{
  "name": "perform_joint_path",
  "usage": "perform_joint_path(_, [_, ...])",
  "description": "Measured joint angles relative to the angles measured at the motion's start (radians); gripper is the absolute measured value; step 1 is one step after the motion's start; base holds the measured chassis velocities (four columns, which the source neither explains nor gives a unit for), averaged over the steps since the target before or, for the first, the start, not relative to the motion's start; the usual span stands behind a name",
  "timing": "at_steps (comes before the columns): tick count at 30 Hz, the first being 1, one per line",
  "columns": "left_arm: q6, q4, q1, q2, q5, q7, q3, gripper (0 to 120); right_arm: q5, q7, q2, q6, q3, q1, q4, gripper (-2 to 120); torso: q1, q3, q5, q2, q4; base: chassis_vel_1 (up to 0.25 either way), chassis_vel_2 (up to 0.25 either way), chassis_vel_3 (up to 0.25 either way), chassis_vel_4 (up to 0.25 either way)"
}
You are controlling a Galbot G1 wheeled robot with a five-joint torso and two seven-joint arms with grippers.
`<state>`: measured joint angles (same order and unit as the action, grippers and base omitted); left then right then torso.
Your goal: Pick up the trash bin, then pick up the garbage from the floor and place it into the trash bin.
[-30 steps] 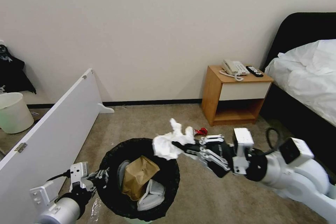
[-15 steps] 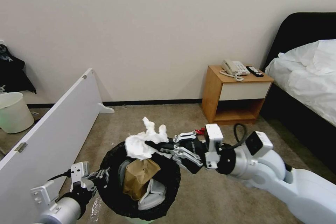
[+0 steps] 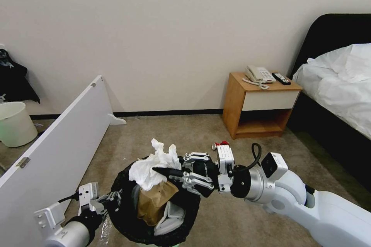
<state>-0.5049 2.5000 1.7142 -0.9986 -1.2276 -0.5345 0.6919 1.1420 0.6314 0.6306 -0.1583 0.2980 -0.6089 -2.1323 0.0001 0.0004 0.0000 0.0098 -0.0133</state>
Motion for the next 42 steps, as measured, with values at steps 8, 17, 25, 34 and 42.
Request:
perform_joint_path(8, [-0.001,0.000,-0.002,-0.001,0.000,-0.002,0.000,4,-0.004,-0.001,-0.012,0.000,-0.014,-0.017,-0.006,73,0.000,0.000,0.0000,0.000,0.0000,0.000,0.000,0.000,0.000])
perform_joint_path(17, [-0.002,0.000,-0.005,-0.001,0.000,-0.003,0.000,4,-0.005,-0.002,-0.013,0.000,-0.014,-0.017,-0.008,99,0.000,0.000,0.0000,0.000,0.0000,0.000,0.000,0.000,0.000])
perform_joint_path(25, [-0.002,0.000,-0.008,-0.004,-0.003,-0.007,-0.003,4,-0.005,-0.014,-0.013,-0.001,-0.033,-0.028,-0.009,100,0.000,0.000,0.0000,0.000,0.0002,0.000,0.000,0.000,0.000])
perform_joint_path(34, [-0.003,0.000,-0.002,-0.019,0.010,-0.004,-0.008,4,-0.124,-0.329,-0.085,0.002,-0.370,-0.326,0.014,100,0.000,0.000,0.0005,0.000,0.0001,0.000,0.000,0.000,0.000])
perform_joint_path(42, [-0.003,0.000,-0.005,-0.024,0.030,0.001,-0.009,4,-0.307,-0.473,-0.083,0.081,-0.837,-0.784,0.056,100,0.000,0.000,0.0001,0.000,-0.0002,0.000,0.000,0.000,0.000])
